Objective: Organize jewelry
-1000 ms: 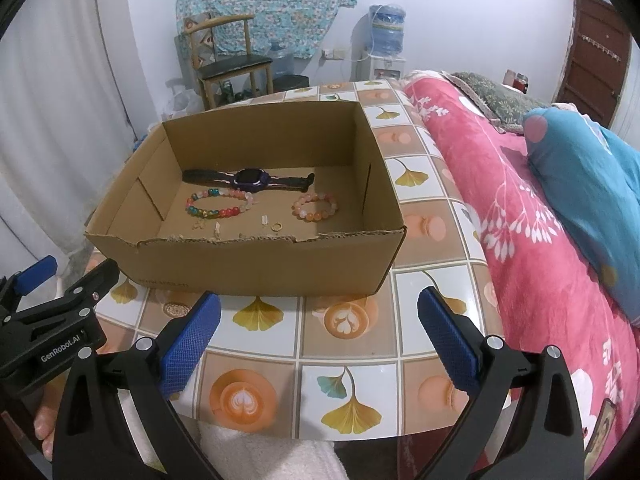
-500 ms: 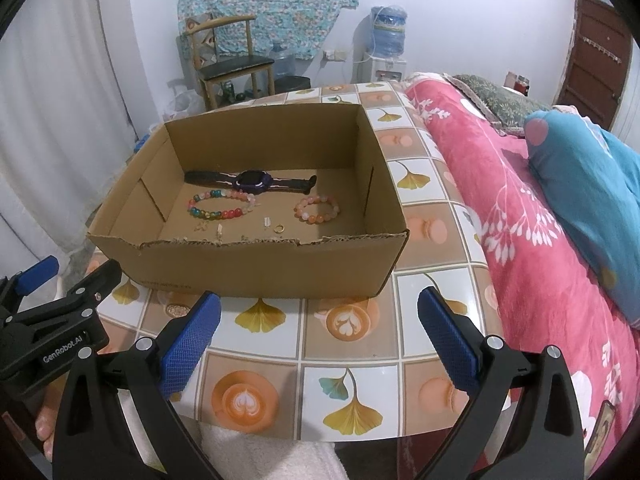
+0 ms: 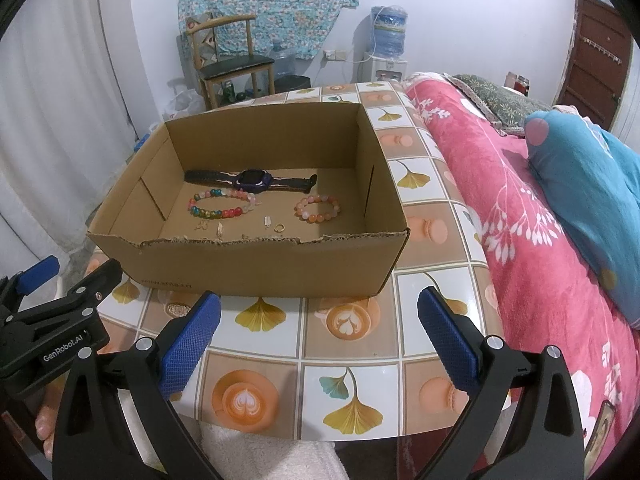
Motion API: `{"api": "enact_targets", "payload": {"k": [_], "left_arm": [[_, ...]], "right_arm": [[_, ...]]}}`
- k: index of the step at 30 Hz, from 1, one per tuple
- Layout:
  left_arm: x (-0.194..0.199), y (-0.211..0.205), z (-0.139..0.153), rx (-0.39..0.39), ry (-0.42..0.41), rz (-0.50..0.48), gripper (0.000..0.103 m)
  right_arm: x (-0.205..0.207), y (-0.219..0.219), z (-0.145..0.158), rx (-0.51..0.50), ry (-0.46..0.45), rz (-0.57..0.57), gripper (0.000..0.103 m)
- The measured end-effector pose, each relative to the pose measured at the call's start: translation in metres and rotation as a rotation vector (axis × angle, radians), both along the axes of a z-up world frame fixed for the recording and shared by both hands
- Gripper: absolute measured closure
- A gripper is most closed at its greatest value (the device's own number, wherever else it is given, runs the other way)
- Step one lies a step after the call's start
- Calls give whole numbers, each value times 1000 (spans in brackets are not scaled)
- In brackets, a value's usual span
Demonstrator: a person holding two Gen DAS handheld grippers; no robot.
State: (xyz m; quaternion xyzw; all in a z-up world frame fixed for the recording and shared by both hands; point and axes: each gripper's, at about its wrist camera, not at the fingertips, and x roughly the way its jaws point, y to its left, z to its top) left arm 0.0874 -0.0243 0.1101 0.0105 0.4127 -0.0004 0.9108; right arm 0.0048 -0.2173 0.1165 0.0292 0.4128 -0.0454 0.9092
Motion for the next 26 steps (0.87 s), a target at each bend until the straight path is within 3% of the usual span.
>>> {"api": "enact_targets", "payload": {"k": [26], "left_arm": [[0, 0, 1, -2, 2, 1, 8]], "right_arm": [[1, 1, 0, -3, -1, 1, 7]]}}
